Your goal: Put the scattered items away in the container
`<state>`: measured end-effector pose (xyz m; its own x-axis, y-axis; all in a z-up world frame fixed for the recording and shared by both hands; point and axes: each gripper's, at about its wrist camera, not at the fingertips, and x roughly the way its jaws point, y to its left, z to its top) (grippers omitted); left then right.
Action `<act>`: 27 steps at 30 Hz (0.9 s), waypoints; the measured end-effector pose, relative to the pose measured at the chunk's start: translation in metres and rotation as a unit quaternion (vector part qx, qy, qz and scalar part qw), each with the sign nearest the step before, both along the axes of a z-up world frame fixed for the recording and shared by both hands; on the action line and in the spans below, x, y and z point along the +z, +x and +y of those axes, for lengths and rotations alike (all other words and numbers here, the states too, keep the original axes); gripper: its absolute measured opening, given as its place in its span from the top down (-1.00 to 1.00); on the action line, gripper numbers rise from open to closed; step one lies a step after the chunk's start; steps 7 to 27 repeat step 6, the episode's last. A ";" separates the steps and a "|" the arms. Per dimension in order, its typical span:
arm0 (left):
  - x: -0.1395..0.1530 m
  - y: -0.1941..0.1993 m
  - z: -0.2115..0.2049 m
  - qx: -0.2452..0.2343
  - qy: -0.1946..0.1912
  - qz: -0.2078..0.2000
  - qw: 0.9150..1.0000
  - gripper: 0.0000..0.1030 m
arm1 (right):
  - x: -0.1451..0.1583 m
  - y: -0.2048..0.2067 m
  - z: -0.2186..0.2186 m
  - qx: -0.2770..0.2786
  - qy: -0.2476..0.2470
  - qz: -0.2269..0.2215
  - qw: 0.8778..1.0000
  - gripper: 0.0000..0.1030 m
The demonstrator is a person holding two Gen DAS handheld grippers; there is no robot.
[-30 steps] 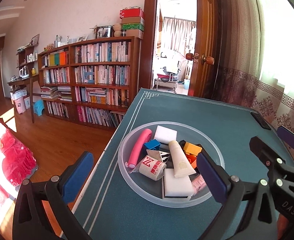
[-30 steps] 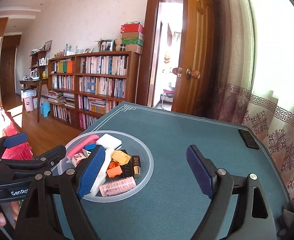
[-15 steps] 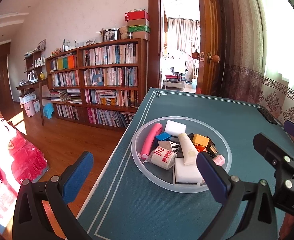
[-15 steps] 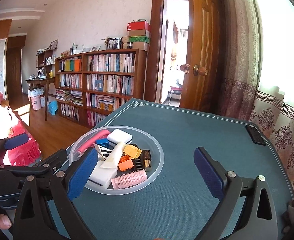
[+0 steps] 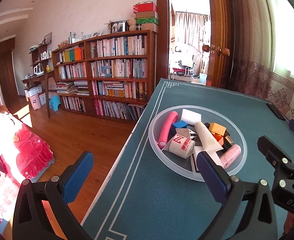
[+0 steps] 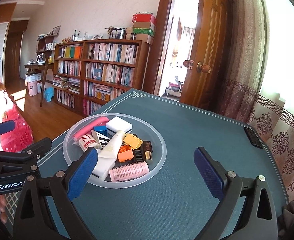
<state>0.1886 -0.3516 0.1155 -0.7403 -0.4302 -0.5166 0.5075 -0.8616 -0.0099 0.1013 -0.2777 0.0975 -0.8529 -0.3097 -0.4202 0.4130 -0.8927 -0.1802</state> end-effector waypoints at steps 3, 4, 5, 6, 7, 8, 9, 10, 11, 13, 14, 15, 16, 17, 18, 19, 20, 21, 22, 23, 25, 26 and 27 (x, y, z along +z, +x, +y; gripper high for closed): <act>-0.001 0.000 -0.001 -0.001 -0.003 -0.003 1.000 -1.00 | 0.001 -0.002 0.001 0.002 0.000 -0.001 1.000 -0.92; -0.002 0.000 0.000 -0.001 -0.003 -0.004 1.000 -1.00 | 0.001 -0.002 0.001 0.000 -0.001 -0.001 1.000 -0.92; -0.002 0.000 0.000 -0.002 -0.002 -0.005 1.000 -1.00 | 0.000 -0.002 0.002 -0.002 -0.002 -0.003 1.000 -0.92; -0.002 -0.001 0.000 -0.003 -0.002 -0.006 1.000 -1.00 | 0.000 -0.003 0.004 -0.004 -0.003 -0.006 1.000 -0.92; -0.002 -0.001 0.000 -0.003 -0.002 -0.006 1.000 -1.00 | 0.000 -0.003 0.004 -0.004 -0.003 -0.006 1.000 -0.92; -0.002 -0.001 0.000 -0.003 -0.002 -0.006 1.000 -1.00 | 0.000 -0.003 0.004 -0.004 -0.003 -0.006 1.000 -0.92; -0.002 -0.001 0.000 -0.003 -0.002 -0.006 1.000 -1.00 | 0.000 -0.003 0.004 -0.004 -0.003 -0.006 1.000 -0.92; -0.002 -0.001 0.000 -0.003 -0.002 -0.006 1.000 -1.00 | 0.000 -0.003 0.004 -0.004 -0.003 -0.006 1.000 -0.92; -0.002 -0.001 0.000 -0.003 -0.002 -0.006 1.000 -1.00 | 0.000 -0.003 0.004 -0.004 -0.003 -0.006 1.000 -0.92; -0.002 -0.001 0.000 -0.003 -0.002 -0.006 1.000 -1.00 | 0.000 -0.003 0.004 -0.004 -0.003 -0.006 1.000 -0.92; -0.002 -0.001 0.000 -0.003 -0.002 -0.006 1.000 -1.00 | 0.000 -0.003 0.004 -0.004 -0.003 -0.006 1.000 -0.92; -0.002 -0.001 0.000 -0.003 -0.002 -0.006 1.000 -1.00 | 0.000 -0.003 0.004 -0.004 -0.003 -0.006 1.000 -0.92; -0.002 -0.001 0.000 -0.003 -0.002 -0.006 1.000 -1.00 | 0.000 -0.003 0.004 -0.004 -0.003 -0.006 1.000 -0.92; -0.002 -0.001 0.000 -0.003 -0.002 -0.006 1.000 -1.00 | 0.000 -0.003 0.004 -0.004 -0.003 -0.006 1.000 -0.92; -0.002 -0.001 0.000 -0.003 -0.002 -0.006 1.000 -1.00 | 0.000 -0.003 0.004 -0.004 -0.003 -0.006 1.000 -0.92; -0.002 -0.001 0.000 -0.003 -0.002 -0.006 1.000 -1.00 | 0.000 -0.003 0.004 -0.004 -0.003 -0.006 1.000 -0.92; -0.002 -0.001 0.000 -0.003 -0.002 -0.006 1.000 -1.00 | 0.000 -0.003 0.004 -0.004 -0.003 -0.006 1.000 -0.92; -0.002 -0.001 0.000 -0.003 -0.002 -0.006 1.000 -1.00 | 0.000 -0.003 0.004 -0.004 -0.003 -0.006 1.000 -0.92; -0.002 -0.001 0.000 -0.003 -0.002 -0.006 1.000 -1.00 | 0.000 -0.003 0.004 -0.004 -0.003 -0.006 1.000 -0.92; -0.002 -0.001 0.000 -0.003 -0.002 -0.006 1.000 -1.00 | 0.000 -0.003 0.004 -0.004 -0.003 -0.006 1.000 -0.92; -0.002 -0.001 0.000 -0.003 -0.002 -0.006 1.000 -1.00 | 0.000 -0.003 0.004 -0.004 -0.003 -0.006 1.000 -0.92; -0.002 -0.001 0.000 -0.003 -0.002 -0.006 1.000 -1.00 | 0.000 -0.003 0.004 -0.004 -0.003 -0.006 1.000 -0.92; -0.002 -0.001 0.000 -0.003 -0.002 -0.006 1.000 -1.00 | 0.000 -0.003 0.004 -0.004 -0.003 -0.006 1.000 -0.92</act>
